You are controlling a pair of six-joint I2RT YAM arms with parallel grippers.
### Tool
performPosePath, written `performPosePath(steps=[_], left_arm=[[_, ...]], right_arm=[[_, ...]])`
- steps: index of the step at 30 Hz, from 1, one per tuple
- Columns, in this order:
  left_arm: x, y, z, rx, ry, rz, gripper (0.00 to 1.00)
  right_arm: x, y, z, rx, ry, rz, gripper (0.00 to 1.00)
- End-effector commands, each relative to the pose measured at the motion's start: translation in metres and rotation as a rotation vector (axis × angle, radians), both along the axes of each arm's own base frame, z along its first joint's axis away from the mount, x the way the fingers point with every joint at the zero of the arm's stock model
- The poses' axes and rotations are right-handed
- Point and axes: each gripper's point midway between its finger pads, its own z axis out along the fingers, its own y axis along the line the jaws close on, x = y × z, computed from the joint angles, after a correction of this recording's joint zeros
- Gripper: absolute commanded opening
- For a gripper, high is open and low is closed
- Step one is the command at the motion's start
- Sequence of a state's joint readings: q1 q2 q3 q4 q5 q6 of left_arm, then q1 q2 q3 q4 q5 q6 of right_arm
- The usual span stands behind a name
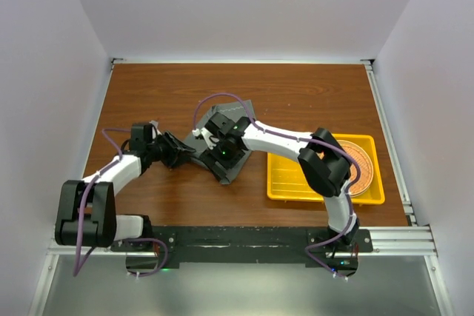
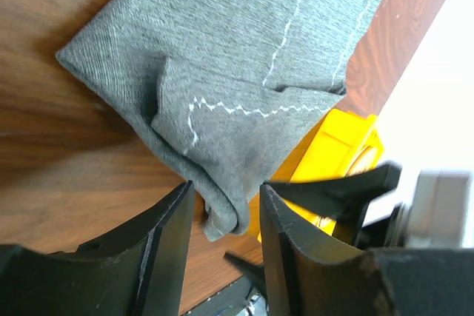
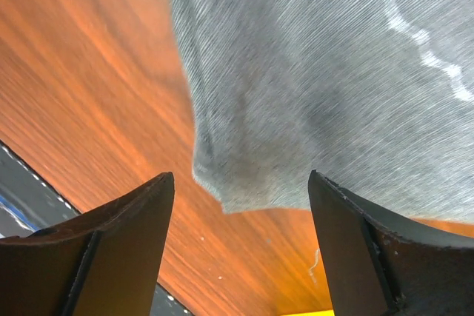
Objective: Fold the napkin, place the utensils inside, and roll it up
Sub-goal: Roll the napkin with the utensil
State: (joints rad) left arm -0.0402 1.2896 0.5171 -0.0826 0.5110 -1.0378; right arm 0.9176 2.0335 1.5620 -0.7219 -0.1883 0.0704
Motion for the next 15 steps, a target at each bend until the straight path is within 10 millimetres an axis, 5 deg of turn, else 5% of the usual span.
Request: performPosePath(steps=[1, 8, 15], left_arm=[[0.025, -0.002, 0.019, -0.022, -0.065, -0.001, 0.47], [0.03, 0.005, 0.0, 0.04, -0.001, 0.001, 0.49], [0.041, 0.012, -0.009, 0.112, 0.009, -0.023, 0.43]], right_arm=[[-0.002, -0.002, 0.009, 0.013, -0.07, 0.034, 0.78], [0.01, -0.016, -0.005, -0.074, -0.146, 0.022, 0.73], [0.016, -0.017, -0.006, -0.092, -0.172, 0.021, 0.37]])
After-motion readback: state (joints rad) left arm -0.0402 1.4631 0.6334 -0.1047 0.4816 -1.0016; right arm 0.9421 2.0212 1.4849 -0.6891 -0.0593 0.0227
